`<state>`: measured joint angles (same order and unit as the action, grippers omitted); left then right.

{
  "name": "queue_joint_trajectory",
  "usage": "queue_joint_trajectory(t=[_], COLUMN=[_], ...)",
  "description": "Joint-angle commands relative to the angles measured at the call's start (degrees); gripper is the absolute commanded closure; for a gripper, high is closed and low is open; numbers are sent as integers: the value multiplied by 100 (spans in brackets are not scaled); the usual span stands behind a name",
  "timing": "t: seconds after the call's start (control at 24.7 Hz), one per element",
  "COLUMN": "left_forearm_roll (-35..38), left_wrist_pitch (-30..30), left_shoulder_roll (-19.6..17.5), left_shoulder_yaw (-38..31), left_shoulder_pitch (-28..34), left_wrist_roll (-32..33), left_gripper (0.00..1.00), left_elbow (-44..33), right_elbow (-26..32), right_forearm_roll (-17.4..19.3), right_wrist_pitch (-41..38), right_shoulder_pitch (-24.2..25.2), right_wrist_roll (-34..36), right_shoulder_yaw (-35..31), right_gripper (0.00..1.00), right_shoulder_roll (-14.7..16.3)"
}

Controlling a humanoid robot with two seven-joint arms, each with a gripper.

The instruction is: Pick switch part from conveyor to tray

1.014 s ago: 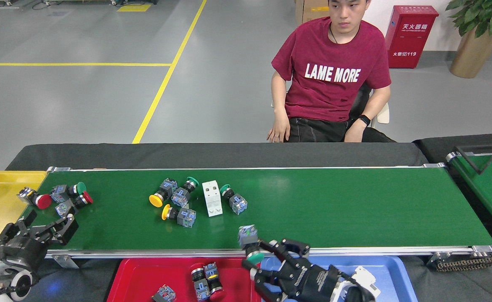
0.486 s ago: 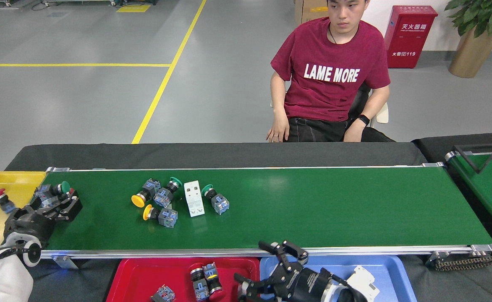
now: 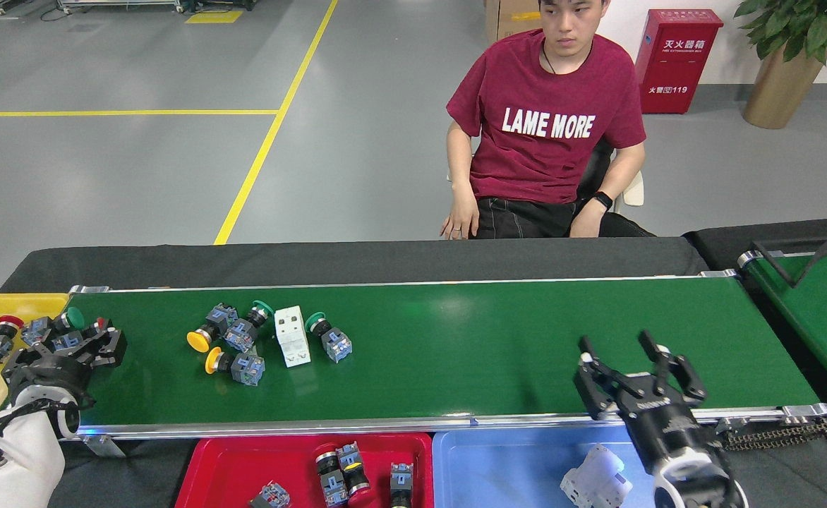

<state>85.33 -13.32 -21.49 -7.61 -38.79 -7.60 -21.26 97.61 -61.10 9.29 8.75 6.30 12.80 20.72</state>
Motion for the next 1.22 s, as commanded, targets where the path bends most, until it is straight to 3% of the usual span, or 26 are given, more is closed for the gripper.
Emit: queue_joint_trajectory(t=[0.0,0.08,0.2,0.41,0.49,0.61,0.77,0.85,0.93,0.97,1.18], left_forearm_roll=[-104,-201,-500,-1203,-1388,-1449,-1379,-1335,-1177,-1063,-1010], left_wrist_pitch=[-285,-479,-1243,-2289,-2412,-2447,-2447,-2421,-2298,-2158,-2052], left_shoulder_roll=[-48,-39,-118,-391,-382,-250,383,655,1042,1323,1587], left_shoulder_yaw=[14,23,-30,-39,-30,5,155,471,621,603,58], left_shoulder_pitch=[100,293,935,2816,3554,4441,5294,5593,5681,5681,5690], left_wrist_roll=[-48,-48,-22,57,163,338,787,1173,1428,1437,1437], left_gripper=[77,77,77,77,77,77,73,57,14,0,0], left_elbow=[-36,-300,-1381,-3973,-4861,-6021,-7410,-7876,-8034,-8034,-8034], right_elbow=[355,382,382,373,346,303,197,197,197,188,197], right_forearm_roll=[20,20,46,353,371,380,397,397,397,397,397], right_wrist_pitch=[47,21,-32,-357,-357,-357,-375,-375,-375,-375,-375], right_shoulder_pitch=[373,654,813,883,883,883,883,883,883,883,883], right_wrist_roll=[345,460,495,477,468,468,486,486,486,486,477], right_shoulder_yaw=[-93,-181,-463,-963,-990,-999,-1007,-1016,-1034,-1051,-1087], right_gripper=[3,2,1,1,1,1,1,1,1,1,1], right_shoulder_roll=[283,380,380,327,327,327,309,309,309,292,222])
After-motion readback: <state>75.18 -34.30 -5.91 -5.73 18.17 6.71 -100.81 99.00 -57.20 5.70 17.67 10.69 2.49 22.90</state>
